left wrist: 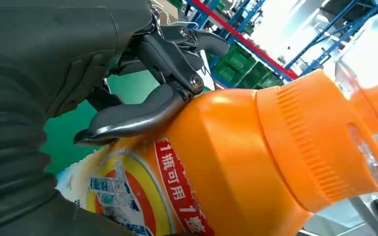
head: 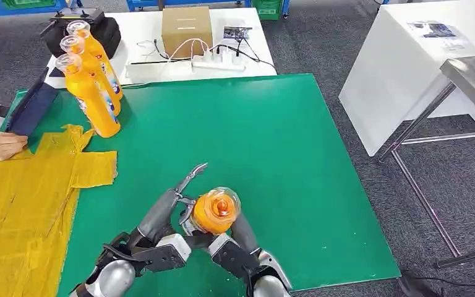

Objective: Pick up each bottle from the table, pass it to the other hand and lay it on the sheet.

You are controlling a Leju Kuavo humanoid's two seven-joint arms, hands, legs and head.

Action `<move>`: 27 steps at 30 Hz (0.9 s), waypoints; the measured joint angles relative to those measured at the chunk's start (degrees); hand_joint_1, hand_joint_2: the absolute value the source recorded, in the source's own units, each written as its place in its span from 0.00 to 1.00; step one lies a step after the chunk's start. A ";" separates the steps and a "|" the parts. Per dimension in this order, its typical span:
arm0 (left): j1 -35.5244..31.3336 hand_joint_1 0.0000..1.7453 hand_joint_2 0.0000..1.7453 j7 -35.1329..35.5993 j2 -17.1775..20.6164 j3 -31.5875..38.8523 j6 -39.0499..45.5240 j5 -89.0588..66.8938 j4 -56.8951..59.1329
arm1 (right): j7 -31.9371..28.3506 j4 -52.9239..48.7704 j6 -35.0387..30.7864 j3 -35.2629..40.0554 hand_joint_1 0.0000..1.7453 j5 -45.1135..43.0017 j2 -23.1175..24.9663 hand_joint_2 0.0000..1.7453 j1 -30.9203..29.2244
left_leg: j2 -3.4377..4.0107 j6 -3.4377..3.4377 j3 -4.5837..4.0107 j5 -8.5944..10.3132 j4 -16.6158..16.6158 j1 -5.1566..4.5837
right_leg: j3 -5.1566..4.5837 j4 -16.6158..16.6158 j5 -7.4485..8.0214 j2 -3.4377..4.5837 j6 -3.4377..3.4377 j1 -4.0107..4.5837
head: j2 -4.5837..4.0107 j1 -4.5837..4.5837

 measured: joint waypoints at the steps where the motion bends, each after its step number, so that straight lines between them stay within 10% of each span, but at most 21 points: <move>1: 0.00 0.00 1.00 0.02 0.00 0.00 0.00 0.04 0.11 | 0.00 0.00 -0.11 0.00 1.00 0.31 0.00 1.00 0.02 | 0.00 0.00 0.00 0.00 0.00 0.00 | 0.00 0.00 0.00 0.00 0.00 0.00 | 0.00 0.02; 27: -0.56 0.00 1.00 3.04 0.94 9.18 1.20 9.71 -4.81 | 0.42 0.24 -1.58 1.01 1.00 1.25 -0.09 1.00 -0.40 | 0.02 0.00 0.01 0.02 0.00 0.01 | -0.02 0.02 0.01 0.00 0.00 0.00 | 0.00 0.00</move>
